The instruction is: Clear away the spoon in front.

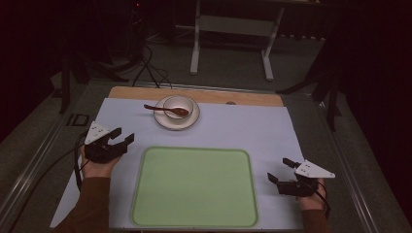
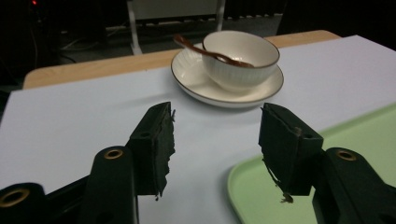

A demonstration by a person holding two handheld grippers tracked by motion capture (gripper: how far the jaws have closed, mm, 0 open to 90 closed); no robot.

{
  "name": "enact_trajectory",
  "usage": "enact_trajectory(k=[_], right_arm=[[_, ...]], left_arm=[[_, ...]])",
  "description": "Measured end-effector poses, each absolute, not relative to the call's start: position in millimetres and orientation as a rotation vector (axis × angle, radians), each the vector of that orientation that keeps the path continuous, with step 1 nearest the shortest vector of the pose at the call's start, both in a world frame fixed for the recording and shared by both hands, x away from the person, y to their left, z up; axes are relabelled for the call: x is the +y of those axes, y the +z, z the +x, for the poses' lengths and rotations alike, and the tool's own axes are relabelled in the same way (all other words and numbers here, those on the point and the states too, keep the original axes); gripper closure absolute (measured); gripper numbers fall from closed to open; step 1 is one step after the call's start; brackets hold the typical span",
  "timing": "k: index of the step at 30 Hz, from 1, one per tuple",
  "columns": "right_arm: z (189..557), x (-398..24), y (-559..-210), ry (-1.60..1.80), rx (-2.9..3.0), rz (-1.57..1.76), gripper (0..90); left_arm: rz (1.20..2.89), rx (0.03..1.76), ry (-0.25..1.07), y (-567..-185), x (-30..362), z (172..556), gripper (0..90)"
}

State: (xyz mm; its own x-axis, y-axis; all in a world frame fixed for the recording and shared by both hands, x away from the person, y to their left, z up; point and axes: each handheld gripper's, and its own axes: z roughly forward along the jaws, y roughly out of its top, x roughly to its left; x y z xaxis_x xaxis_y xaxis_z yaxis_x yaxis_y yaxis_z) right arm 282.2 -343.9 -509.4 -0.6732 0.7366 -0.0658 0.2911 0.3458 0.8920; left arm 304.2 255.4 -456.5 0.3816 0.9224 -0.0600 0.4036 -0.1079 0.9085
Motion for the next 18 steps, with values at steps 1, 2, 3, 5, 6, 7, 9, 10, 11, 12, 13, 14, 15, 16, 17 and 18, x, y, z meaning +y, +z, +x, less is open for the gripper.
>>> enact_trajectory(k=[1,2,3,5,6,7,9,10,11,12,13,14,15,16,17,18], right_arm=[[282,-344,-509,1.285,2.152,0.897,14.9],[282,-344,-509,1.286,2.152,0.897,14.9],[282,-344,-509,1.286,2.153,0.896,14.9],[282,-344,-509,1.286,2.154,0.896,14.9],[282,-344,-509,1.286,2.154,0.896,14.9],[282,-344,-509,1.284,2.155,0.896,14.9],[282,-344,-509,1.285,2.157,0.896,14.9],[282,-344,-509,1.285,2.158,0.895,14.9],[282,-343,-509,1.285,2.159,0.895,14.9],[282,-343,-509,1.285,2.159,0.895,15.0],[282,-343,-509,1.286,2.159,0.894,14.9],[282,-343,-509,1.287,2.159,0.895,14.9],[282,-343,-509,1.286,2.159,0.895,14.9],[282,-343,-509,1.286,2.159,0.896,14.9],[282,-343,-509,1.287,2.159,0.895,14.9],[282,-343,-509,1.287,2.159,0.895,15.0]], left_arm=[[1.69,1.185,0.691,-455,255,305,43.2],[1.686,1.185,0.69,-455,255,307,43.0],[1.687,1.186,0.688,-454,255,308,42.6],[1.688,1.187,0.691,-453,254,310,42.4],[1.688,1.187,0.692,-453,254,311,42.0],[1.688,1.188,0.692,-452,254,312,41.6],[1.684,1.188,0.684,-452,253,314,41.0],[1.684,1.191,0.683,-452,252,315,40.7],[1.688,1.191,0.683,-453,252,317,40.2],[1.69,1.194,0.682,-452,251,318,39.8],[1.689,1.195,0.68,-452,251,319,39.3],[1.686,1.198,0.677,-452,250,320,39.0],[1.687,1.198,0.679,-451,250,322,38.5],[1.69,1.197,0.683,-450,249,323,38.2],[1.691,1.197,0.684,-450,248,324,38.0],[1.692,1.195,0.681,-449,247,325,37.9]])
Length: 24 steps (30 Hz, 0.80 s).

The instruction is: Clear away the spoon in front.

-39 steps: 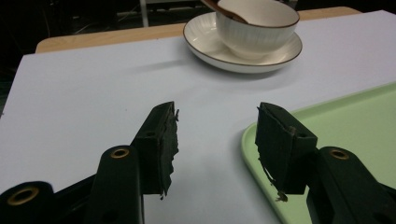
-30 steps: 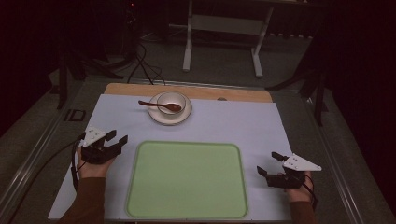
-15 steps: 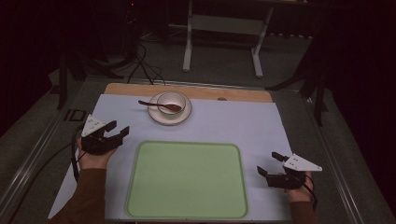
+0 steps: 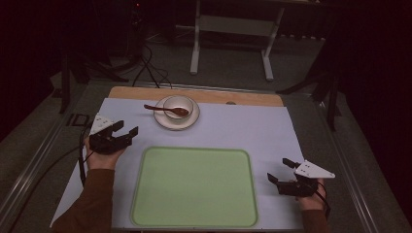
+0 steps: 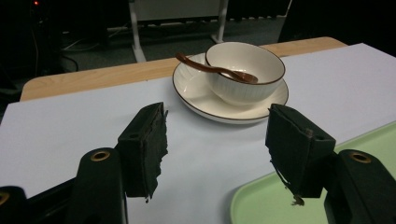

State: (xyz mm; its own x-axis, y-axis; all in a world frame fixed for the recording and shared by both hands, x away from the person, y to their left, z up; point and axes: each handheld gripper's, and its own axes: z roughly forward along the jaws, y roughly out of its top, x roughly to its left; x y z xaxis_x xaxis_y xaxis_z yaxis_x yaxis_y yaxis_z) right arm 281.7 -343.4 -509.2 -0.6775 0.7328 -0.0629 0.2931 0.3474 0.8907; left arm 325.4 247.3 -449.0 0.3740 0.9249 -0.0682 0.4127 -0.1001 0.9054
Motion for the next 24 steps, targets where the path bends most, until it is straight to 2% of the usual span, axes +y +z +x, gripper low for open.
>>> enact_trajectory(k=[24], right_arm=[[282,-343,-509,1.29,2.163,0.898,14.9]], left_arm=[[1.695,1.185,0.678,-429,243,368,36.1]])
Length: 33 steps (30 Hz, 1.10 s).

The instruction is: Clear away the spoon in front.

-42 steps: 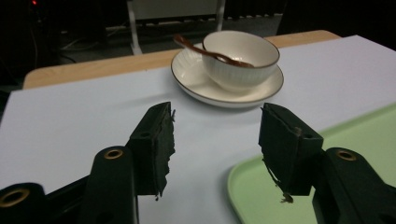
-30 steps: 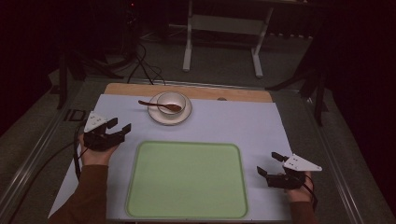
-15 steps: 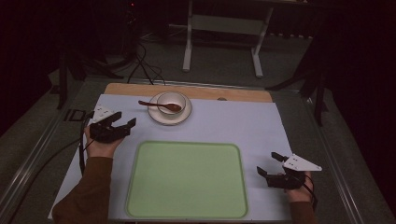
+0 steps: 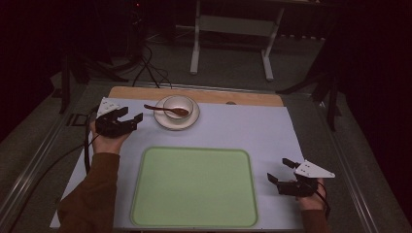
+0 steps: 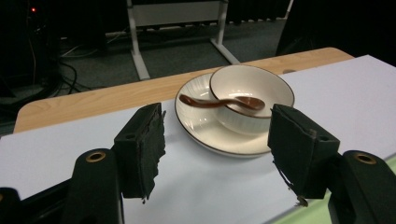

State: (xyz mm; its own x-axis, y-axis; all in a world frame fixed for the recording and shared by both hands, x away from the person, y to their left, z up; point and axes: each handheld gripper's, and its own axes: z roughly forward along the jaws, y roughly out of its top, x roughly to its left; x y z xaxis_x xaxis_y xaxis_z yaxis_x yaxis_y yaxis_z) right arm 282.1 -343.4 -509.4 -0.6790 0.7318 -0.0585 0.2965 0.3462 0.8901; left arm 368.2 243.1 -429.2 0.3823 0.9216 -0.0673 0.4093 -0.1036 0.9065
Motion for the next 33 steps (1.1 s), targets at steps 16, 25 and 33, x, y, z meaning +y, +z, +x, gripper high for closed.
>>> enact_trajectory(k=[16,25,33], right_arm=[[282,-344,-509,1.291,2.164,0.899,14.9],[282,-343,-509,1.293,2.166,0.895,14.9],[283,-343,-509,1.291,2.167,0.898,14.9]], left_arm=[[1.675,1.204,0.679,-422,243,397,36.9],[1.65,1.22,0.675,-421,245,412,37.7],[1.675,1.237,0.69,-421,244,424,41.2]])
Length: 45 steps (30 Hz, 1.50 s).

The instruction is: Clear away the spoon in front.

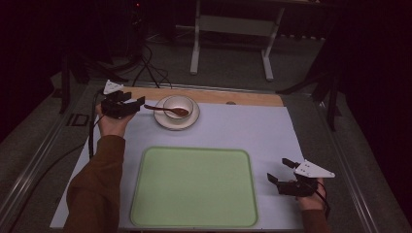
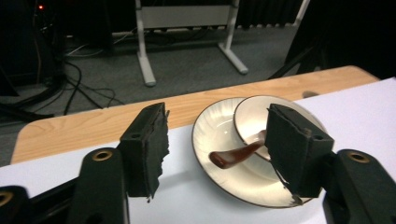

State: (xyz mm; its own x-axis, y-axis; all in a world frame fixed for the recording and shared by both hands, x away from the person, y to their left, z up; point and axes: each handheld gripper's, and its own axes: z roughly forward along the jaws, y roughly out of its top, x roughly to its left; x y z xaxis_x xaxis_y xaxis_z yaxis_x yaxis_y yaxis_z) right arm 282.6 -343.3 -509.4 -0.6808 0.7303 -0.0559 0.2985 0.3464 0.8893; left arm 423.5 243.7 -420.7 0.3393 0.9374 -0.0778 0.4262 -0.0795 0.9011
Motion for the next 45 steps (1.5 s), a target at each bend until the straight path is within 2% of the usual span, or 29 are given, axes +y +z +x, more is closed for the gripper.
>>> enact_trajectory(k=[11,20,22,27,31,32,35,40,45], right_arm=[[283,-343,-510,1.291,2.171,0.899,15.0],[283,-343,-509,1.293,2.174,0.898,15.0],[283,-343,-509,1.292,2.175,0.898,14.9],[283,-343,-509,1.296,2.175,0.899,15.0],[283,-343,-509,1.295,2.176,0.898,14.9],[283,-343,-509,1.294,2.176,0.898,15.0],[283,-343,-509,1.293,2.175,0.901,14.9],[283,-343,-509,1.289,2.179,0.899,14.9],[283,-343,-509,1.286,2.179,0.899,14.9]], left_arm=[[1.7,1.298,0.642,-438,244,446,43.4],[1.692,1.325,0.517,-458,237,459,44.9],[1.669,1.321,0.436,-462,237,462,46.0],[1.716,1.335,0.339,-472,233,466,47.2],[1.751,1.314,0.328,-474,230,465,53.8],[1.752,1.31,0.323,-473,230,464,65.7],[1.743,1.272,0.306,-472,231,460,74.0],[1.754,1.207,0.328,-466,228,452,82.3],[1.777,1.178,0.395,-460,223,447,83.3]])
